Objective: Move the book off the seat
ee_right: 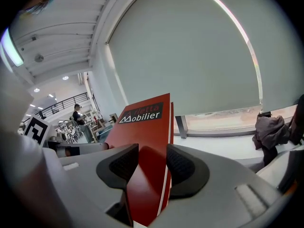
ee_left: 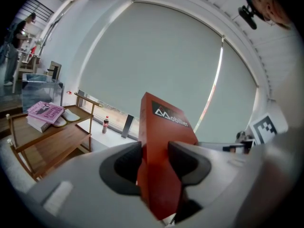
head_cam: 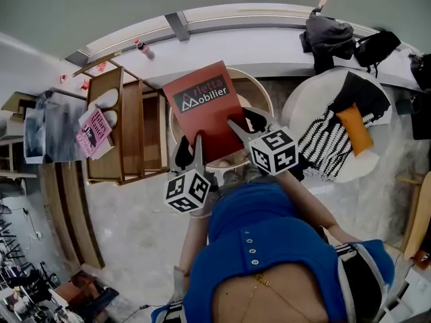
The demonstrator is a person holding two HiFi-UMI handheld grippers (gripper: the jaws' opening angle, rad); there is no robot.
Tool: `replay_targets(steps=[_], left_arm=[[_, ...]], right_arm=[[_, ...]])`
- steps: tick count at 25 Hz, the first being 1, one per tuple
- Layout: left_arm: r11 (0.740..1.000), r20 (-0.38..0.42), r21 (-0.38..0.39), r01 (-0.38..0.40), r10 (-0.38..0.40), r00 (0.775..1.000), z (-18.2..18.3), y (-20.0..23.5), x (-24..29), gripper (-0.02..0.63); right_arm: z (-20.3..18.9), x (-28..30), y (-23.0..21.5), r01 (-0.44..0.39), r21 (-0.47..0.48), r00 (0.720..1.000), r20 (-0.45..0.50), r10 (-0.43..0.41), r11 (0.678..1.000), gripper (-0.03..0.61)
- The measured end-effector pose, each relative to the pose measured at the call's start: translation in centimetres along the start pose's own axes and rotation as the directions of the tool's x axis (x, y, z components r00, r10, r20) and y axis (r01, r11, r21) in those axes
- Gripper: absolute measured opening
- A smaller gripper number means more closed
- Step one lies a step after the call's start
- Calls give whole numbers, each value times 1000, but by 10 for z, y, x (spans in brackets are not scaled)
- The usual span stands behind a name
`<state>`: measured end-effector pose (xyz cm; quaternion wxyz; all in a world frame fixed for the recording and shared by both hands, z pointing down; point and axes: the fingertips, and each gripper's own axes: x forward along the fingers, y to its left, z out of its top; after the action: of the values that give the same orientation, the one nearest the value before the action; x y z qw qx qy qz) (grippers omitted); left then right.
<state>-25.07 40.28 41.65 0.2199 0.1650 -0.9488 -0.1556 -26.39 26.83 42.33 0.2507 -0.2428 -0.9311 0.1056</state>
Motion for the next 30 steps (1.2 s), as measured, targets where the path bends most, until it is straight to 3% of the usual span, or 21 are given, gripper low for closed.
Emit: replay_targets(steps=[20, 30], left_arm=[[1000, -76, -28, -12, 10, 997, -26, 6, 27, 172], [999, -206, -41, -19, 10, 978, -83, 46, 80, 172]], right_arm=[[-20, 18, -24, 15, 25, 997, -72, -13, 1000, 181], [-82, 71, -58, 78, 110, 978, -200, -55, 991, 183]])
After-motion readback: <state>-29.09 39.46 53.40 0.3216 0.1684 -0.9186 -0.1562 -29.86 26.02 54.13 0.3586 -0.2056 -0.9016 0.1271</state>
